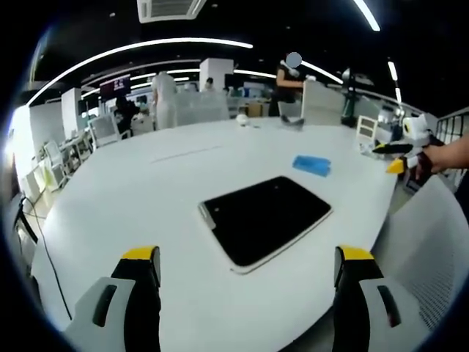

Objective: Wipe the mirror surface with the cleaning cloth until all visible marks leave the cleaned area.

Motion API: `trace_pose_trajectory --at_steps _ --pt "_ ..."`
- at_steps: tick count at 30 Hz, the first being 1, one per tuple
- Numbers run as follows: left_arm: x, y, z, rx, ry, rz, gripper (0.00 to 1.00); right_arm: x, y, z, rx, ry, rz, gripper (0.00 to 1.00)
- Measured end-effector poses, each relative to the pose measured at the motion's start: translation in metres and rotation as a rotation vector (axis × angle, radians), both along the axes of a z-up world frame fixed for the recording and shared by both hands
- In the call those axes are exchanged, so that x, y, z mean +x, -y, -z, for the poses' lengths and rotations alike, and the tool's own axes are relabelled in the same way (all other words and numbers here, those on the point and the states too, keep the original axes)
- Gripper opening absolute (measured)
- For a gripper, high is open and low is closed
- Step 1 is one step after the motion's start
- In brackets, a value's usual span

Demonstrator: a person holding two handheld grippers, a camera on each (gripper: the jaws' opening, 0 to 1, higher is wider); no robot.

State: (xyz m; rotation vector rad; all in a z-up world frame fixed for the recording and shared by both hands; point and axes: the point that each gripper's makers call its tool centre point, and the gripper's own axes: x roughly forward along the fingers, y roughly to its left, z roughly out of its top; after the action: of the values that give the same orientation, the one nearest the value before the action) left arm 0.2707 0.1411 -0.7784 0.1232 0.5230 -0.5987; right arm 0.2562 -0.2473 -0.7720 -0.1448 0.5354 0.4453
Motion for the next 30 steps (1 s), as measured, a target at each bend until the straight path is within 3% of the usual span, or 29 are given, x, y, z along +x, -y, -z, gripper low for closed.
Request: trace_pose_trajectory --at_steps 4,7,10,15,21,25,30 --pt "-0.003 0.000 0.006 0.020 -0.026 0.002 0.99 -0.003 -0.001 -0.007 0.006 -0.017 0.025 1.00" --pt "-0.004 0.003 0.009 -0.035 -0.066 0.010 0.99 -0.001 -0.002 -0.008 -0.006 -0.014 0.022 1.00" --pt "-0.005 0.009 0.001 -0.040 -0.017 0.044 0.99 -0.001 0.002 -0.005 -0.010 -0.022 0.034 1.00" --pt "-0.002 0.004 0.003 -0.028 -0.028 0.017 0.99 -0.001 0.005 -0.004 -0.002 -0.039 0.068 1.00" --pt "-0.007 0.011 0.006 0.014 -0.023 0.072 0.99 0.011 0.001 -0.005 -0.001 -0.033 0.069 0.98" --pt "-0.004 0.007 0.004 0.010 -0.013 0.051 0.99 0.018 0.000 -0.004 -0.014 -0.043 0.051 0.98" --pt "-0.006 0.009 0.008 0.033 -0.020 0.069 0.99 0.034 0.002 -0.014 -0.022 -0.024 0.035 0.97"
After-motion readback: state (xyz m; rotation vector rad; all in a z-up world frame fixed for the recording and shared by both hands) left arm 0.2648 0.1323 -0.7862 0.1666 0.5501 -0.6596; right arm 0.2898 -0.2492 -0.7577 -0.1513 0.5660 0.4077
